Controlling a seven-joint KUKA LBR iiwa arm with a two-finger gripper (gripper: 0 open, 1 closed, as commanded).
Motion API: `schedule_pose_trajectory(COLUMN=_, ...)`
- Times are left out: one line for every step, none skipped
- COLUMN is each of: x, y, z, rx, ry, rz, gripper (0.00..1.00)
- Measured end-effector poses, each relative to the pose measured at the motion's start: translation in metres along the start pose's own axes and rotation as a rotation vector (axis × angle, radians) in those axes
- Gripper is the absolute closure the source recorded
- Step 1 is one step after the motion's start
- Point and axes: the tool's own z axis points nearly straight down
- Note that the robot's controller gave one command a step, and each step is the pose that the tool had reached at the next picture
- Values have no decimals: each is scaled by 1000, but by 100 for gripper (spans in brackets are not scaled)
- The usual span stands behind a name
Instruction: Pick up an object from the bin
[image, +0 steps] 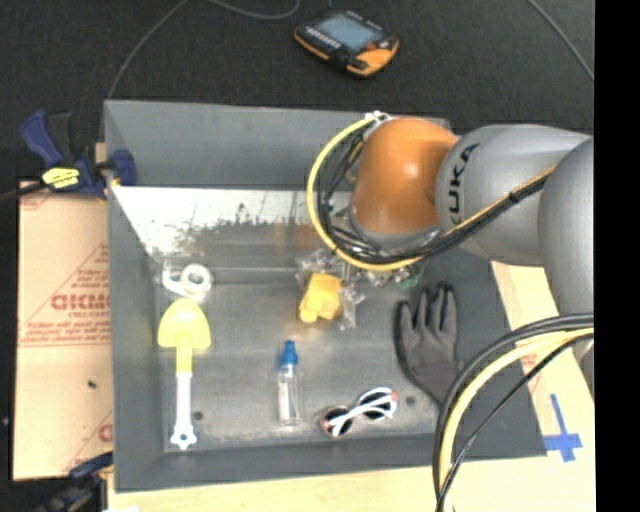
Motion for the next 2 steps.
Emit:
schedule_pose_trajectory(x=-1, y=-1, z=-13, rx=2, ry=-3, rz=0, gripper=100)
schedule_pose_trajectory(x=-1, y=-1, z=-25, rx=2, ry=-4, rz=1, gripper=100)
